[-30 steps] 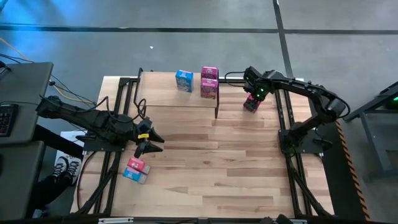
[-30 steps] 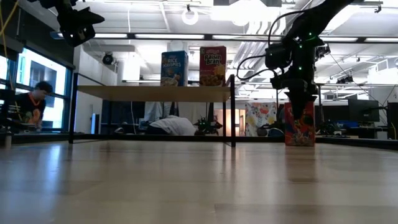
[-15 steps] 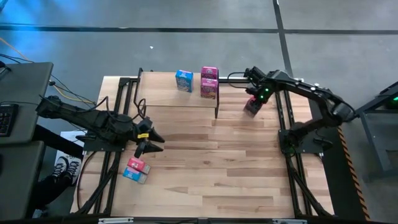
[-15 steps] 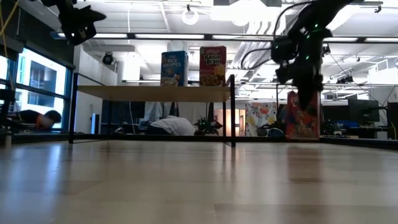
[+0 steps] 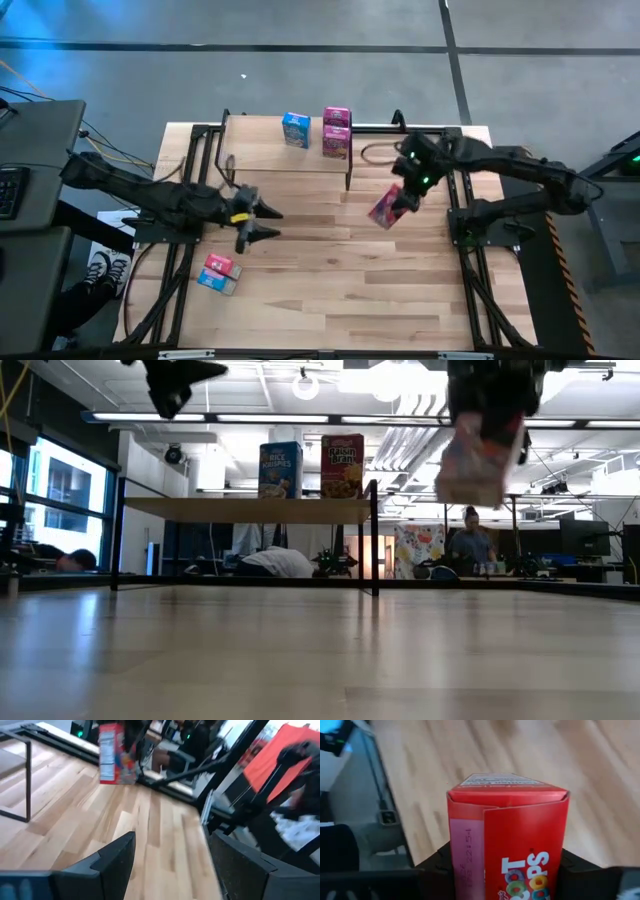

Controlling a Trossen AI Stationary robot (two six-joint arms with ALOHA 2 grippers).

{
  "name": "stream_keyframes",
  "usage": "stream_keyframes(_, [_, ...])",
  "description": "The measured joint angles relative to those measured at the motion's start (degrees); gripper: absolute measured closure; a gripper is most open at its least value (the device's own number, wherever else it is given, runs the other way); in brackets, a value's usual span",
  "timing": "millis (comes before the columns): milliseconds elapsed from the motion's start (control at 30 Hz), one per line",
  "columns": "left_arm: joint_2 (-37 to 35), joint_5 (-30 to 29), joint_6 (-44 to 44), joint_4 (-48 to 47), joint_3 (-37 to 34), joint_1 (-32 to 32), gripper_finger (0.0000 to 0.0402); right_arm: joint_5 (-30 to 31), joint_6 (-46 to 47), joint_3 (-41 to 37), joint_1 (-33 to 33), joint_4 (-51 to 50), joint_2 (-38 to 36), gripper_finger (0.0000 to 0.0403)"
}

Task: Stack cereal on shelf
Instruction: Put the top red cereal box on the shelf

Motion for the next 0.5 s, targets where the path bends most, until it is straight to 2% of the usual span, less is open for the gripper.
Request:
stream_keyframes(233, [11.4,-0.1,2.8,9.0,0.0,1.6,0.0149,8.7,11.4,0.0,16.0,20.3,2.1,0.0251])
stream_keyframes(500, [20.1,-0.1,4.4,20.3,0.7,4.3,0.0148,13.6,16.1,0.0,24.1,33.4,8.4,0.0251])
